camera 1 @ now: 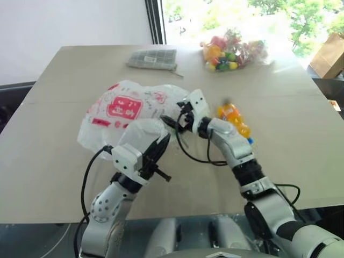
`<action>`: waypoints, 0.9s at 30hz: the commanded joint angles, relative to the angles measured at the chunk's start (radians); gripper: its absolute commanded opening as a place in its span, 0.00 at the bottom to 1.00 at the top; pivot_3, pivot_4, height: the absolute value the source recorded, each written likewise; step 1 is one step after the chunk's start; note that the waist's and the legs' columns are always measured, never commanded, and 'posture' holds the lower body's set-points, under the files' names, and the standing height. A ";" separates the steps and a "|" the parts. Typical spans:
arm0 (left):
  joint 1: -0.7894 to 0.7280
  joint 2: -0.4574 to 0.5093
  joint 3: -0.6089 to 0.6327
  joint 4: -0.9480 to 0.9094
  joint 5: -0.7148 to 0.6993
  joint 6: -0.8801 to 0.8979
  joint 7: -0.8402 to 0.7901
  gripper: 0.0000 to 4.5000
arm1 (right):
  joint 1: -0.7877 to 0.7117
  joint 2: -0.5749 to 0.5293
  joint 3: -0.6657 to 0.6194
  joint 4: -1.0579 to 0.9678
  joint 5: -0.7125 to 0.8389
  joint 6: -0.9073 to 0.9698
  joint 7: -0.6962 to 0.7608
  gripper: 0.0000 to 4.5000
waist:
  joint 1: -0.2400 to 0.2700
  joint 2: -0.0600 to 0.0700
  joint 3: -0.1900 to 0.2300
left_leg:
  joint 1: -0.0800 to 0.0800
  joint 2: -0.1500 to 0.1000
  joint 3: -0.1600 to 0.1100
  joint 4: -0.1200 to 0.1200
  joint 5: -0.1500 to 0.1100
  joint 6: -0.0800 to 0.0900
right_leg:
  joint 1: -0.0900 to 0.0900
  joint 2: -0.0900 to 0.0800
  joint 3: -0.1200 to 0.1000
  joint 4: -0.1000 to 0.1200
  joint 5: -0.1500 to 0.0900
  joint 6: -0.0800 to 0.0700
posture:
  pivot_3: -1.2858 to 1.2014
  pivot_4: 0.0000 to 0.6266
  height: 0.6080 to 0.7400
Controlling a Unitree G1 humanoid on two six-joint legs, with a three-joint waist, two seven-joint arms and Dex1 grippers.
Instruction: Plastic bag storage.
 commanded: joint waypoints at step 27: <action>0.112 -0.085 0.093 0.063 -0.075 -0.067 0.026 0.00 | 0.143 -0.300 0.202 -0.387 -0.083 0.363 0.102 0.80 | 0.007 0.000 0.000 | 0.000 0.000 0.000 0.000 0.000 0.000 | 0.000 -0.001 0.000 0.000 0.000 0.000 | 0.52 0.24 1.00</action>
